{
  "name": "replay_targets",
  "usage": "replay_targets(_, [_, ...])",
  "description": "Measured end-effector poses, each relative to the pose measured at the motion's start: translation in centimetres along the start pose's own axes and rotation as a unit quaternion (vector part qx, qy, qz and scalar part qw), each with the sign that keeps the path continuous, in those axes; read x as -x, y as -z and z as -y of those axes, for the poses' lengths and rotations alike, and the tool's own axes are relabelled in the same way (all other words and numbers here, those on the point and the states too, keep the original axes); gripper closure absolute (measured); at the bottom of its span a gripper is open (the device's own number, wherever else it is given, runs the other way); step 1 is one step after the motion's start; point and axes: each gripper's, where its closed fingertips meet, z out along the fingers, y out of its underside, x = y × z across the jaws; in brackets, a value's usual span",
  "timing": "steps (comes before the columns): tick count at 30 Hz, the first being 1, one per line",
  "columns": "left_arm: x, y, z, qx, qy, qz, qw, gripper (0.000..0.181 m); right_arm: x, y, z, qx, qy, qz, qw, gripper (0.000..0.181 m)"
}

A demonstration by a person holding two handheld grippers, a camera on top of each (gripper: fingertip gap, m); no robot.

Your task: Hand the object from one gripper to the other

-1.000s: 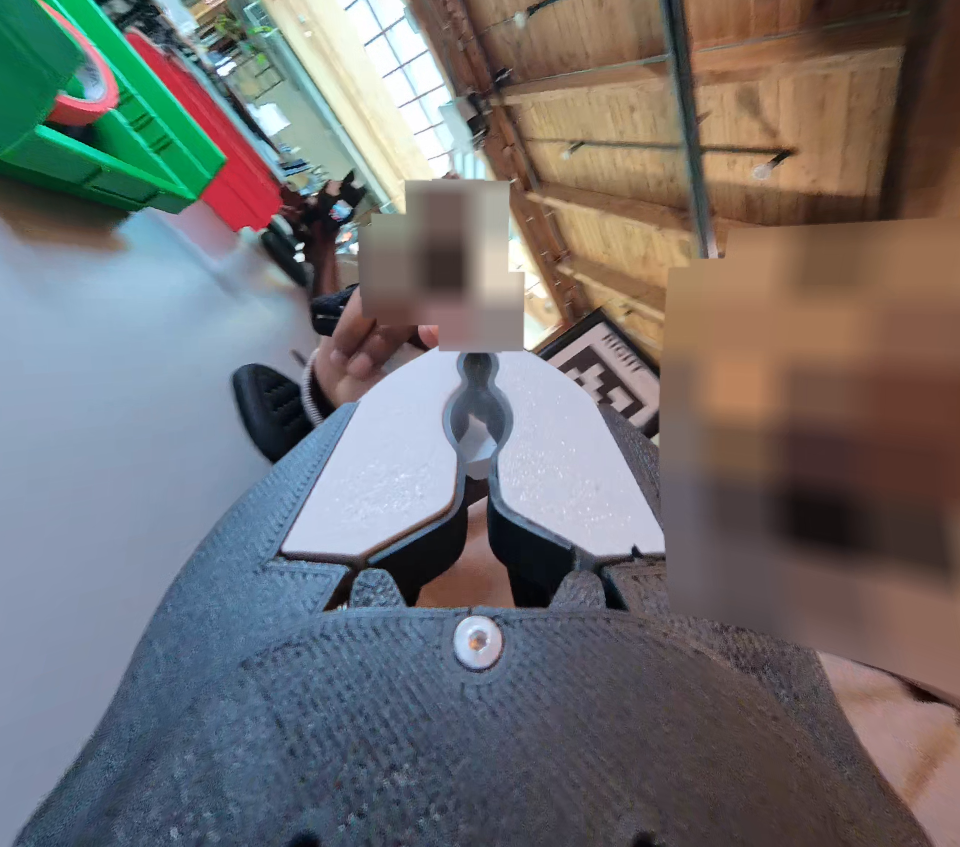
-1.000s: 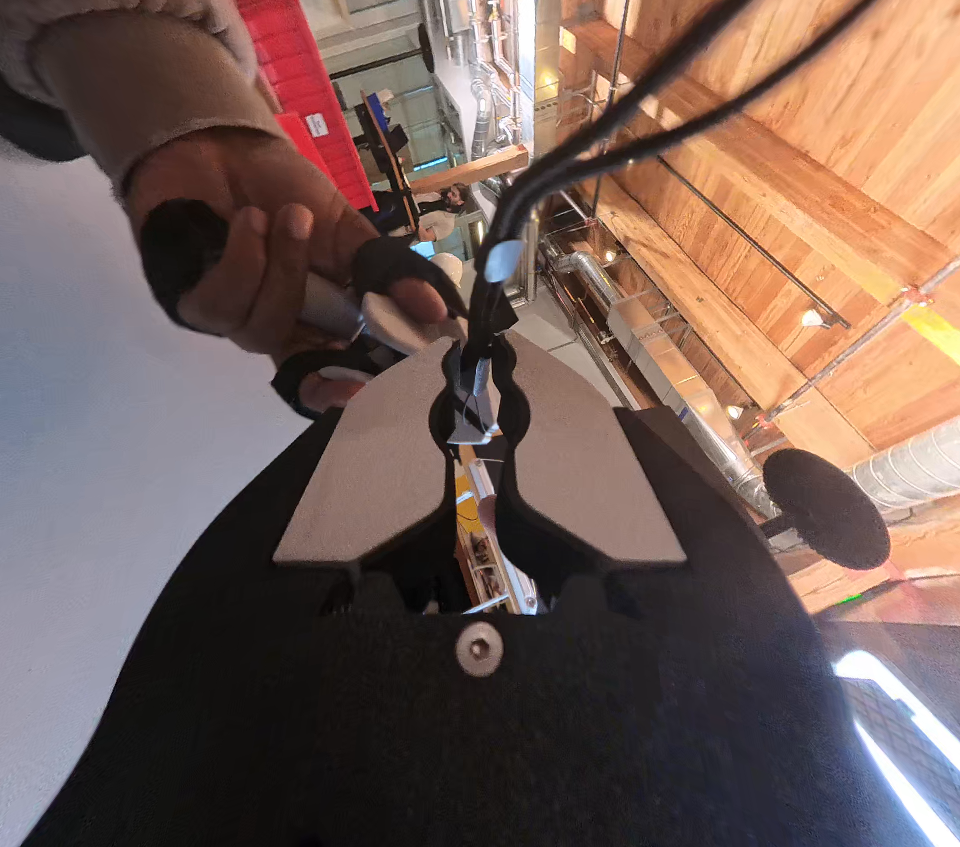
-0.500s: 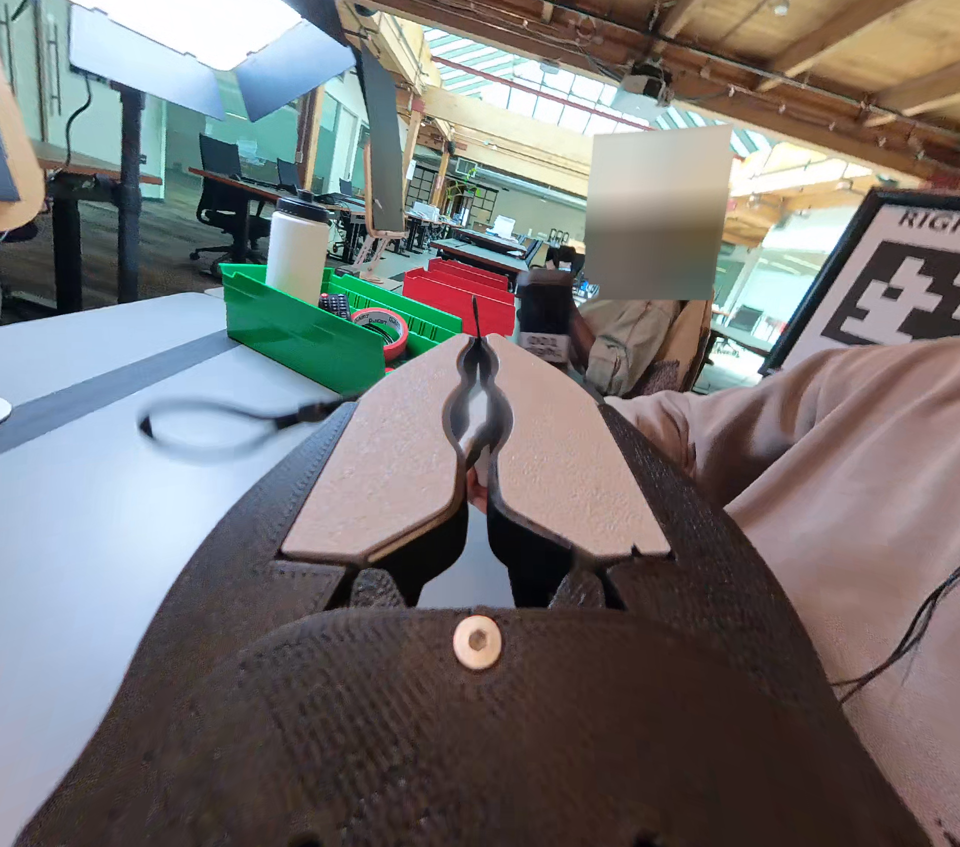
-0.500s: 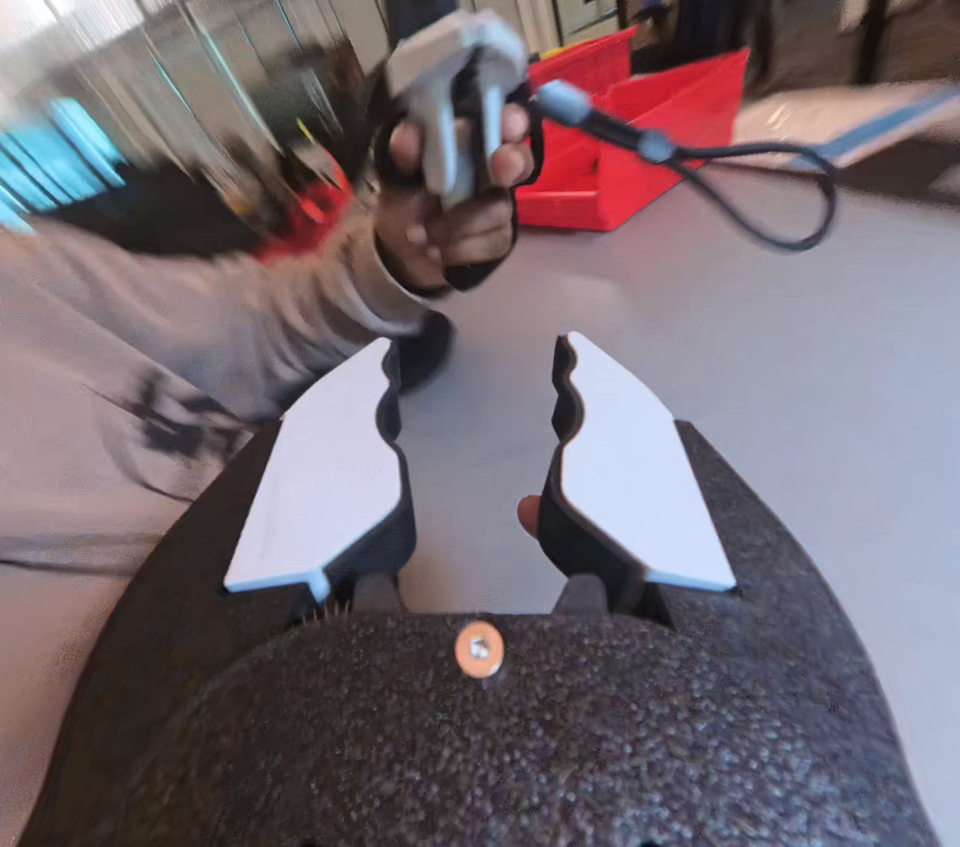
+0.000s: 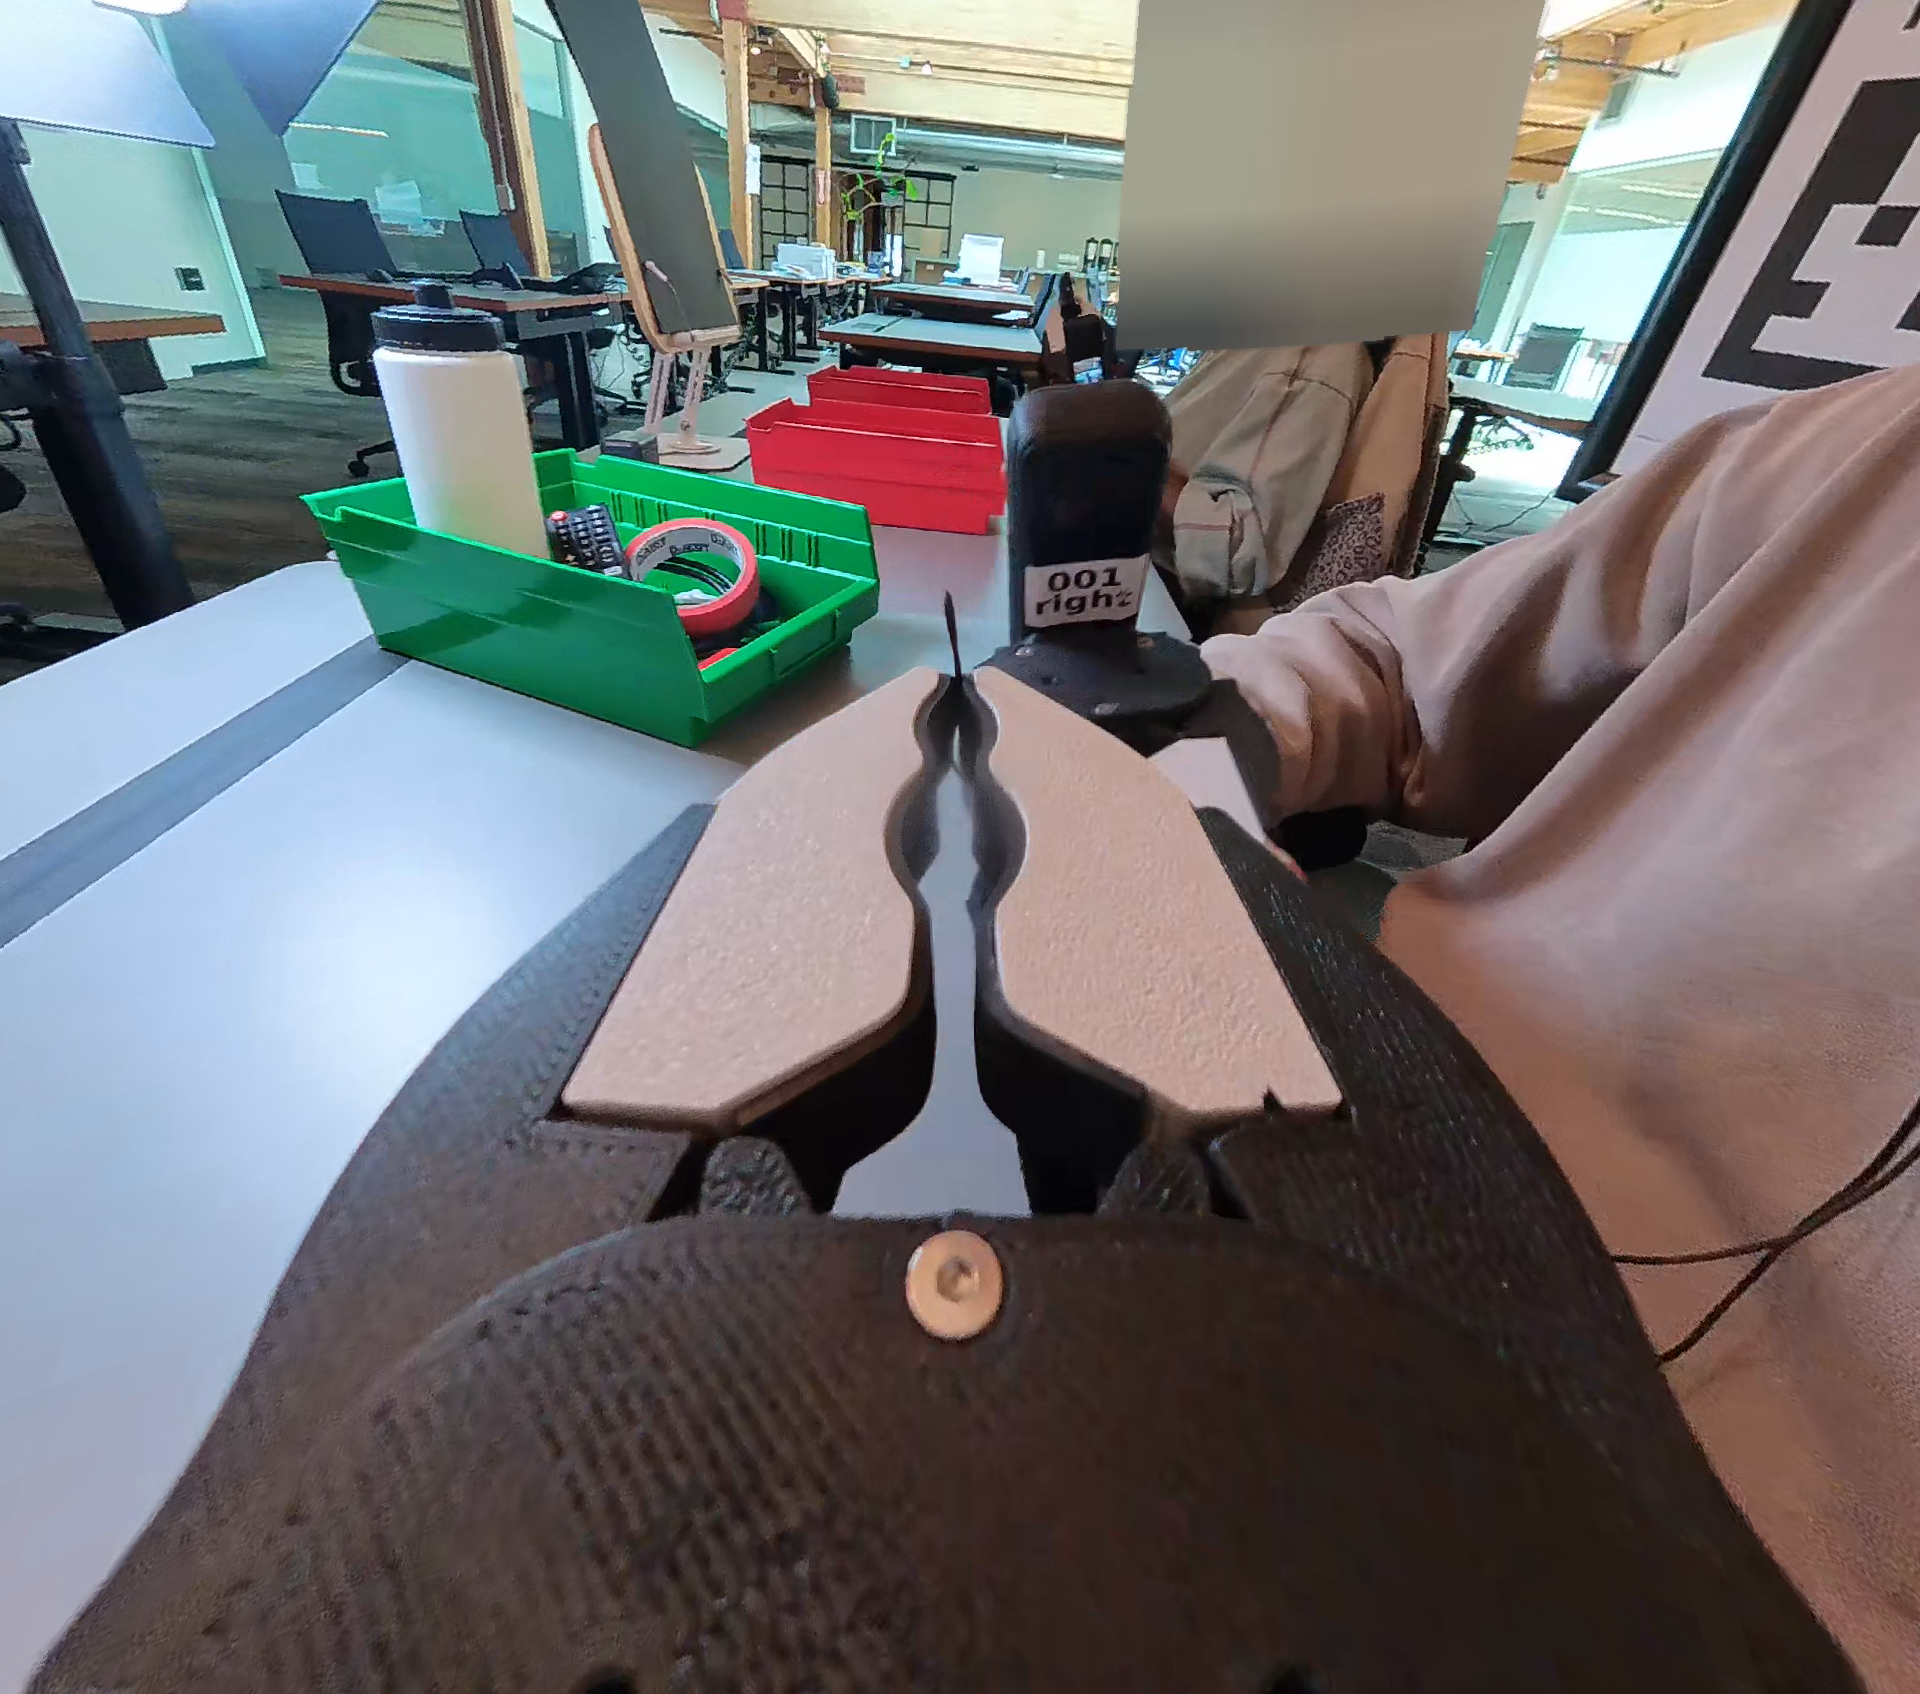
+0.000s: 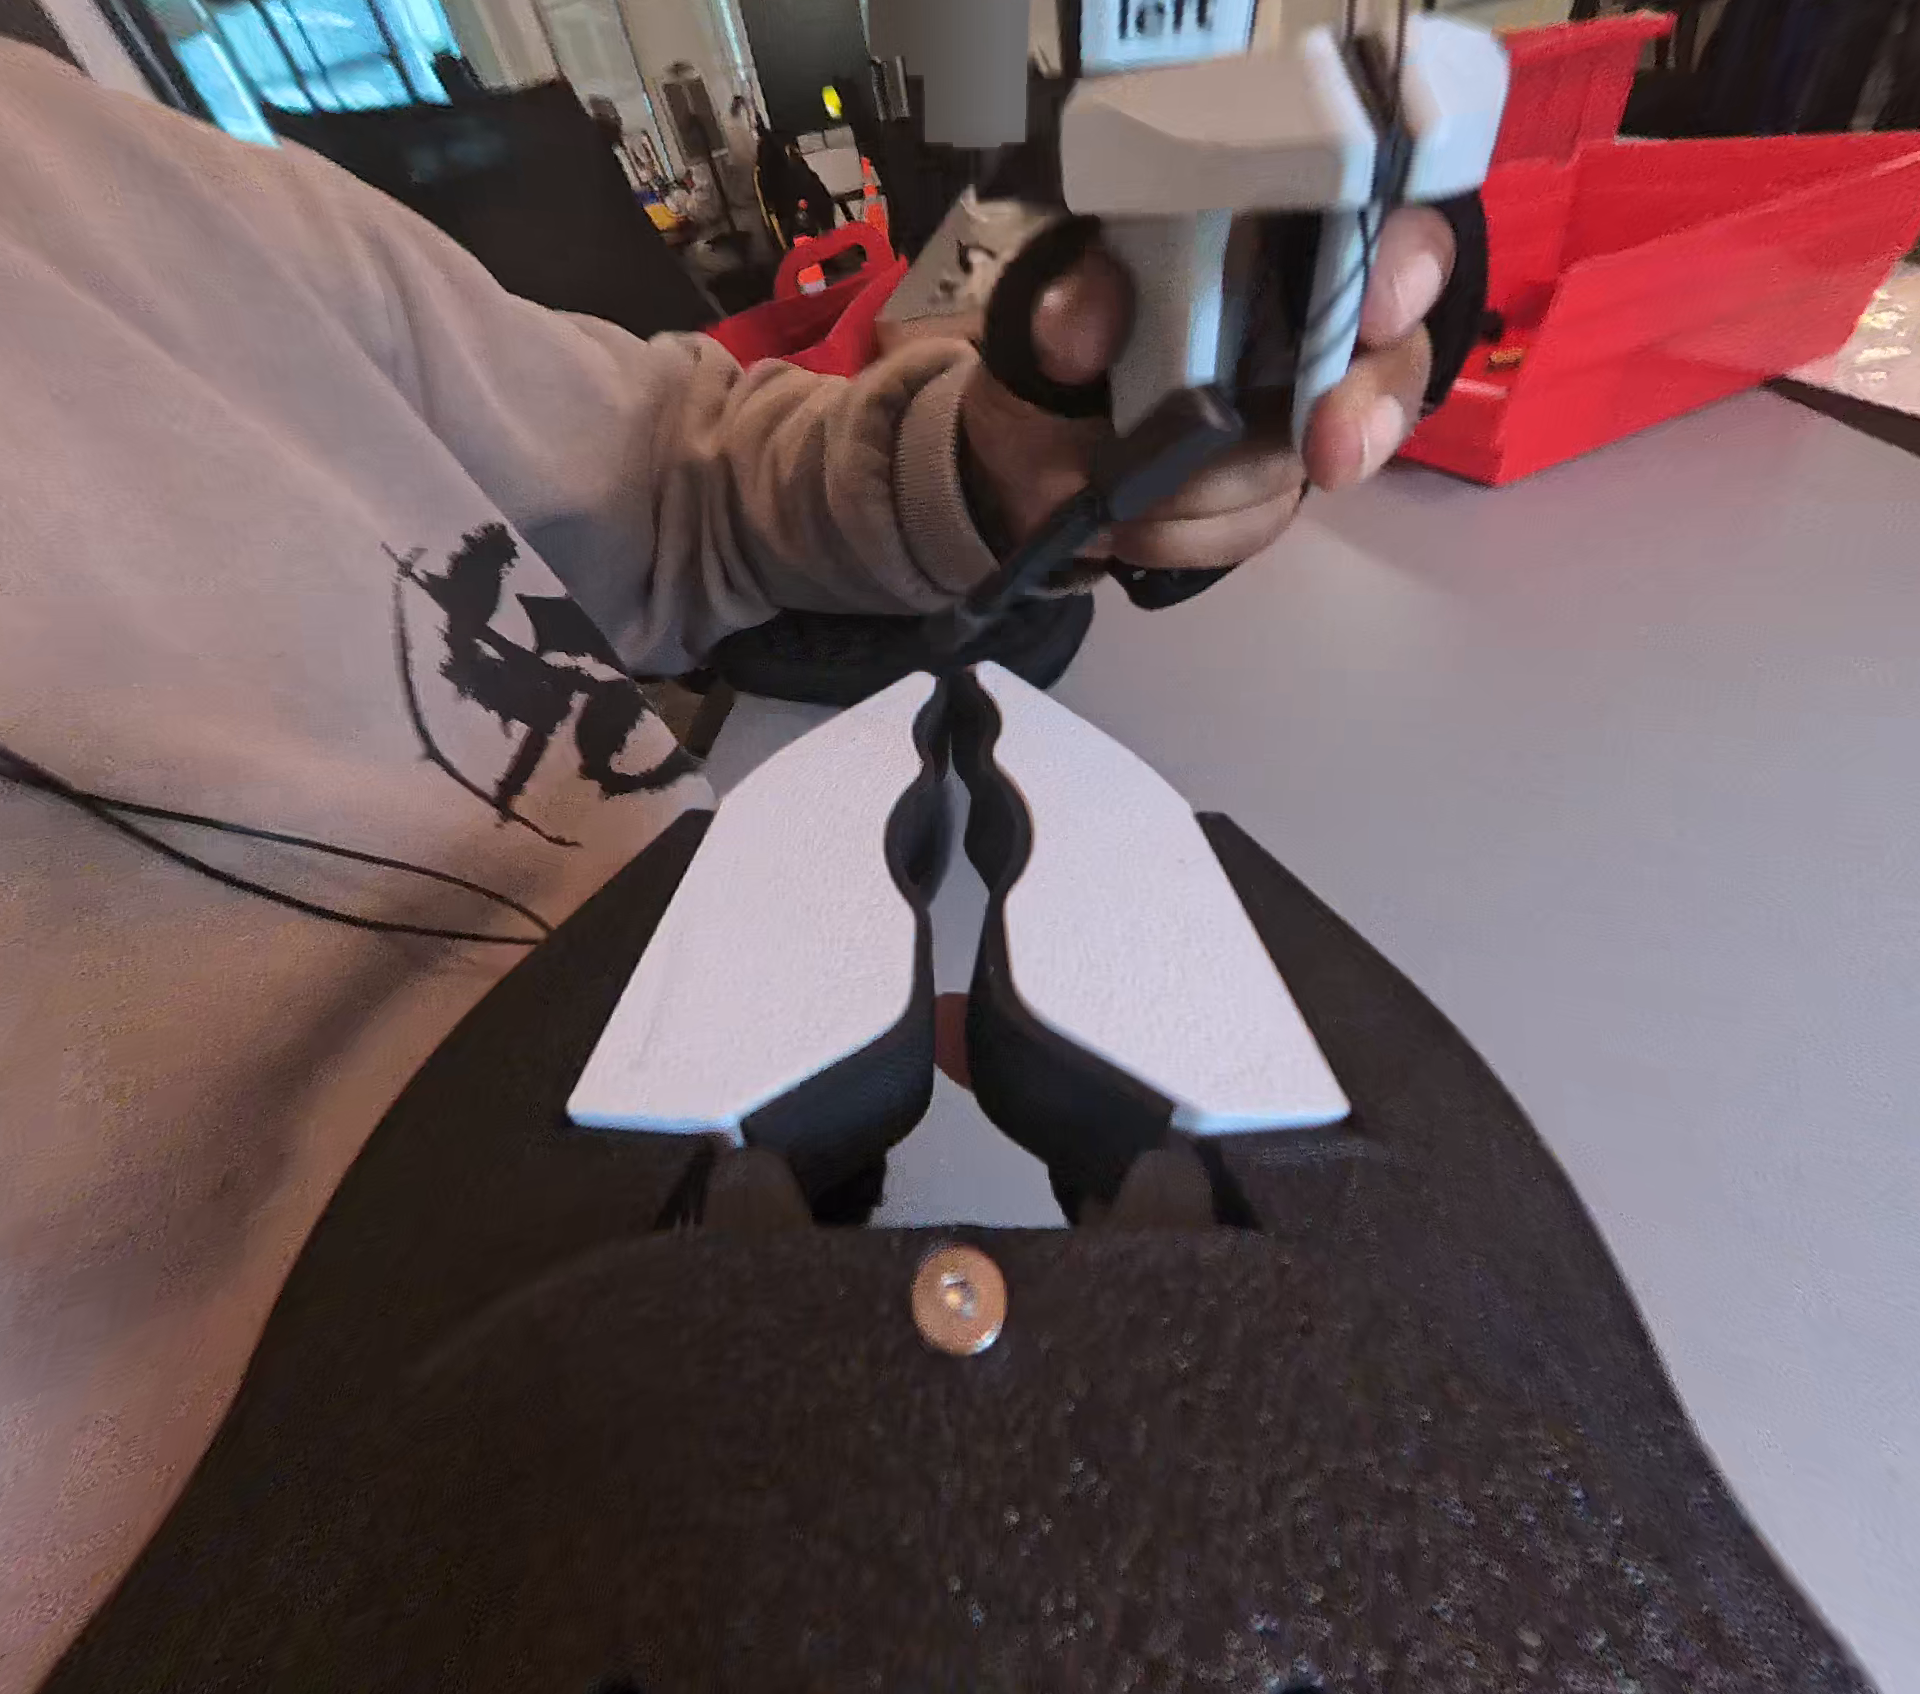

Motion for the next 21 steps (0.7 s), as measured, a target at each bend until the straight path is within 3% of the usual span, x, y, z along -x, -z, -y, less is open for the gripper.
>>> replay_targets(3, [1.1, 0.7, 0.3, -0.01, 0.018, 0.016, 1.0, 0.181, -0.2, 1.5, 2.0, -0.059, -0.045, 0.027, 0.997, 0.181])
replay_targets(7, [1.6, 0.9, 0.1, -0.012, 0.033, 0.021, 0.999, 0.181, -2.3, 2.3, 1.8, -0.074, -0.07, -0.016, 0.995, 0.181])
replay_targets(9, [1.5, 0.7, -0.2, -0.003, 0.025, 0.023, 0.999, 0.181, -4.1, 2.3, 1.2, -0.06, -0.068, -0.077, 0.993, 0.135])
replay_targets(11, [1.2, 0.4, -0.5, 0.004, 0.02, 0.019, 1.0, 0.181, -6.2, 2.4, 0.4, -0.028, -0.028, -0.16, 0.986, 0.1])
replay_targets(13, [0.7, 0.0, -0.7, 0.008, 0.02, 0.011, 1.0, 0.181, -7.6, 2.6, -0.1, 0.002, 0.047, -0.23, 0.972, 0.092])
replay_targets(14, [0.4, -0.3, -0.8, 0.011, 0.023, 0.004, 1.0, 0.181, -7.7, 2.4, -0.4, 0.019, 0.073, -0.244, 0.967, 0.094])
replay_targets(15, [0.1, -0.5, -1.1, 0.014, 0.026, -0.003, 1.0, 0.181, -7.5, 2.0, -0.9, 0.035, 0.085, -0.24, 0.966, 0.113])
replay_targets(16, [-0.2, -0.8, -1.3, 0.017, 0.03, -0.01, 0.999, 0.181, -7.0, 1.5, -1.5, 0.052, 0.085, -0.226, 0.969, 0.158])
replay_targets(17, [-0.5, -1.0, -1.4, 0.02, 0.032, -0.016, 0.999, 0.181, -6.2, 0.9, -1.9, 0.062, 0.086, -0.202, 0.974, 0.171])
replay_targets(21, [-0.4, -0.8, -1.2, 0.02, 0.024, -0.009, 0.999, 0.181, -5.0, 0.6, -1.3, 0.07, 0.111, -0.179, 0.975, 0.172])
